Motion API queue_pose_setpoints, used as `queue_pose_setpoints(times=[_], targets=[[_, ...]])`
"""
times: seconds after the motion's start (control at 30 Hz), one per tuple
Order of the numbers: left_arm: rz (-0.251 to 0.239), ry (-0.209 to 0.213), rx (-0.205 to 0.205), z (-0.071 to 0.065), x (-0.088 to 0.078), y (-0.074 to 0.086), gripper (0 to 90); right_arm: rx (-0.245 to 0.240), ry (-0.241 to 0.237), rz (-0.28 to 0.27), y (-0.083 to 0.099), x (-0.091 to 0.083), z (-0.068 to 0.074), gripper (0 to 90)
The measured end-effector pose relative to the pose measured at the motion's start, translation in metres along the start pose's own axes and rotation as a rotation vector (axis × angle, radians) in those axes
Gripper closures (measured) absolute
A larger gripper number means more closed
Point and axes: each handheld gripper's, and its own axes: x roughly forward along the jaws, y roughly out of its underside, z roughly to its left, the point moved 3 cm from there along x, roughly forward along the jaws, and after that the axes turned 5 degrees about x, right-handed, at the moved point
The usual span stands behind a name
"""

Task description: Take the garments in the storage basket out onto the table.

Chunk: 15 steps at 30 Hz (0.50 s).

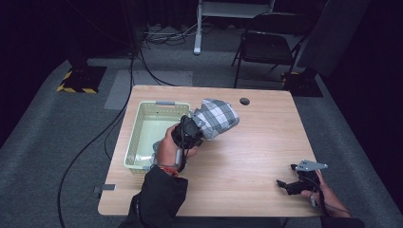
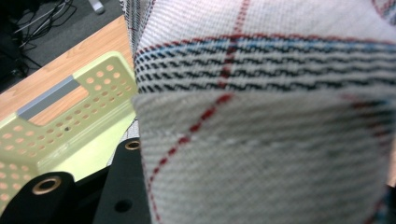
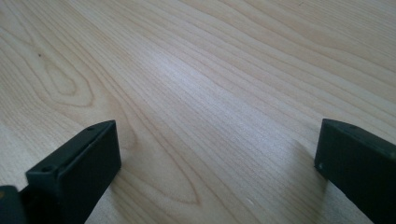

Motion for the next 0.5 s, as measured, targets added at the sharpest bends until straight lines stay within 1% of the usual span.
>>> queue_pose_setpoints(times=[0.17, 0.5], targets=[[-0.004, 0.020, 0.013, -0.008, 0.005, -0.007, 56.2, 0.000, 0.000, 0.000, 0.000, 0.000, 0.000, 0.4], [-0.001, 0.037, 0.041, -0.021, 0.011, -0.021, 56.2, -0.001, 0.000, 0.000, 0.000, 0.000, 0.000, 0.4]])
